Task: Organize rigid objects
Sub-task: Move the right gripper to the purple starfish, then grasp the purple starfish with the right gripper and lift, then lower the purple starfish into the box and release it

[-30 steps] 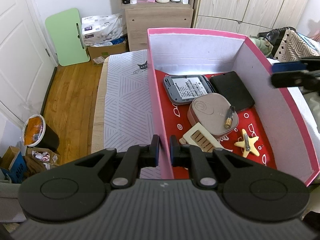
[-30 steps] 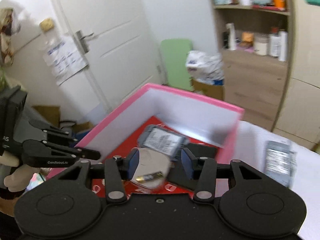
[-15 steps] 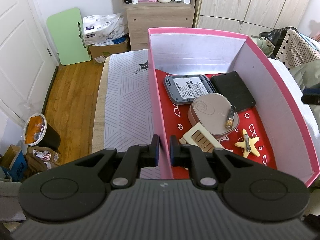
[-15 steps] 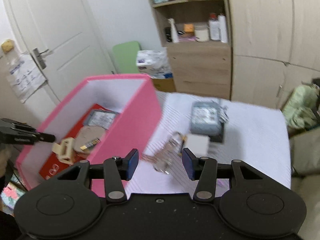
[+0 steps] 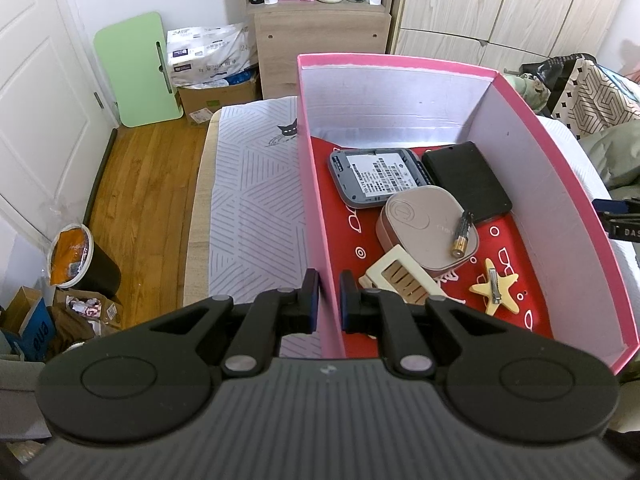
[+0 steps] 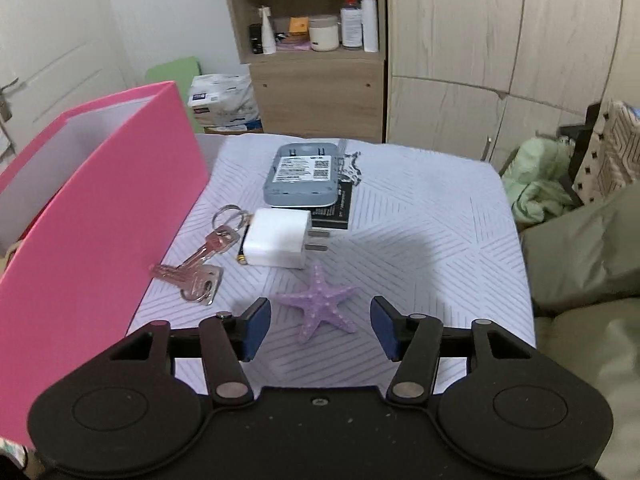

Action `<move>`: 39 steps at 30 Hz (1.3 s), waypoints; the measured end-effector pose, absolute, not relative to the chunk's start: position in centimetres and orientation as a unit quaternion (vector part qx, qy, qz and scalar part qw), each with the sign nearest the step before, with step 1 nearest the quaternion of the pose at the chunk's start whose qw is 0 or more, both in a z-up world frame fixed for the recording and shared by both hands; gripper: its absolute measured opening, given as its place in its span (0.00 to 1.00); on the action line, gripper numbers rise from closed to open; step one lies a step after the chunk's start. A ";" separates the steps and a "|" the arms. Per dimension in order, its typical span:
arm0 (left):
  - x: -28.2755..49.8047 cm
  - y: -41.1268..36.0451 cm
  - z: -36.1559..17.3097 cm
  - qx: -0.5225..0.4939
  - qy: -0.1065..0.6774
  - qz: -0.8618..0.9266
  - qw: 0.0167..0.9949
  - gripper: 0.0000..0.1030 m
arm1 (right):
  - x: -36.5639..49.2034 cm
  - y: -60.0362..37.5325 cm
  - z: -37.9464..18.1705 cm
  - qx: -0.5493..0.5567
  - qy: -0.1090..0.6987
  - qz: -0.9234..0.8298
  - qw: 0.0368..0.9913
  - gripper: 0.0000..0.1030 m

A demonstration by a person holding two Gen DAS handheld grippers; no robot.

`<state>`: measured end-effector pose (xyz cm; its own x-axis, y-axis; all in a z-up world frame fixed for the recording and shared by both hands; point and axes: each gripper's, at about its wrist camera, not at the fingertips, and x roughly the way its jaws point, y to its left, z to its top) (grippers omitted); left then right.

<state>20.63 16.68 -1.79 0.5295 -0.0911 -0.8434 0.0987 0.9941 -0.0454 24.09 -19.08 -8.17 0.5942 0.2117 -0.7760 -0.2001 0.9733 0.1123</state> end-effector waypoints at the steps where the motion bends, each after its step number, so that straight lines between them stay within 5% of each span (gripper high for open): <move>1: 20.6 16.7 -1.8 0.003 0.482 -0.054 0.874 0.09 | 24.3 -19.2 -8.4 0.015 0.438 0.118 0.891 0.61; 13: 20.6 16.7 -2.0 0.002 0.483 -0.056 0.874 0.10 | 25.2 -17.8 -10.4 -0.016 0.414 0.100 0.905 0.75; 18: 20.6 16.8 -2.0 -0.001 0.483 -0.057 0.874 0.10 | 25.1 -18.0 -10.1 -0.015 0.408 0.099 0.907 0.57; 31: 20.6 16.9 -1.9 -0.004 0.483 -0.058 0.874 0.10 | 23.8 -18.8 -7.4 0.045 0.389 0.112 0.913 0.56; 39: 20.7 17.0 -1.9 -0.007 0.482 -0.059 0.874 0.10 | 21.3 -14.7 -1.2 -0.025 0.315 0.173 0.933 0.56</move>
<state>20.66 17.05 -1.92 0.5289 -0.1098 -0.8416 0.0967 0.9929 -0.0688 21.31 -14.74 -1.25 0.7411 0.3070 -0.5971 -0.3391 0.9387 0.0618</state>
